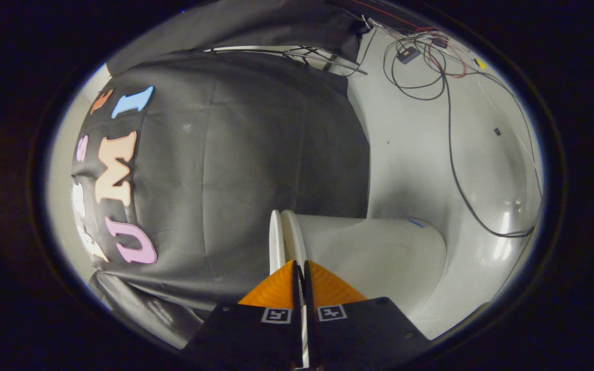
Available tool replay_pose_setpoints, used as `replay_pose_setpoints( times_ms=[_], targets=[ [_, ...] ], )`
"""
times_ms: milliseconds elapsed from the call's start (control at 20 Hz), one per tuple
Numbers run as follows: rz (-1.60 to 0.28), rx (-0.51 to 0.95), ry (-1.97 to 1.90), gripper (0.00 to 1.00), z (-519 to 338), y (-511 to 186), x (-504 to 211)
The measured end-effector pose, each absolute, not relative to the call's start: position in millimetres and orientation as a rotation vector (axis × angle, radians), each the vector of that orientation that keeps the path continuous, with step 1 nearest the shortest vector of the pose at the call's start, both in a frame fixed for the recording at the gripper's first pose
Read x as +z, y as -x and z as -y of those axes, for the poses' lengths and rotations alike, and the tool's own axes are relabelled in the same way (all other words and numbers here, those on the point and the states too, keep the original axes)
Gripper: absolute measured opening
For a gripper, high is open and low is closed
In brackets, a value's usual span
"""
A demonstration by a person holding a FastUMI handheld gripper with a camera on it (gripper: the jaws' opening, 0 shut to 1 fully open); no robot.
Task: Open the toilet lid.
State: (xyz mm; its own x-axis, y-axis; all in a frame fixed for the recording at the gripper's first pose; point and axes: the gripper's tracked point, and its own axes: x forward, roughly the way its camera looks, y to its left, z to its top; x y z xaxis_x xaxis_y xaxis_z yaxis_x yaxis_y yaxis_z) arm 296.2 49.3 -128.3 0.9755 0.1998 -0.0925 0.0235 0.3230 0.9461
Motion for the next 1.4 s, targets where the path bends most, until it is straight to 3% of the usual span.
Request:
replay_pose_setpoints(
  times_ms=[500, 950, 1400],
  targets=[
    [-0.058, 0.15, -1.038, 0.05, -99, -278, -32],
    [0.027, 0.303, -0.716, 0.1, -229, -247, 83],
    [0.003, 0.333, -0.365, 0.1, -322, -227, 117]
  ],
)
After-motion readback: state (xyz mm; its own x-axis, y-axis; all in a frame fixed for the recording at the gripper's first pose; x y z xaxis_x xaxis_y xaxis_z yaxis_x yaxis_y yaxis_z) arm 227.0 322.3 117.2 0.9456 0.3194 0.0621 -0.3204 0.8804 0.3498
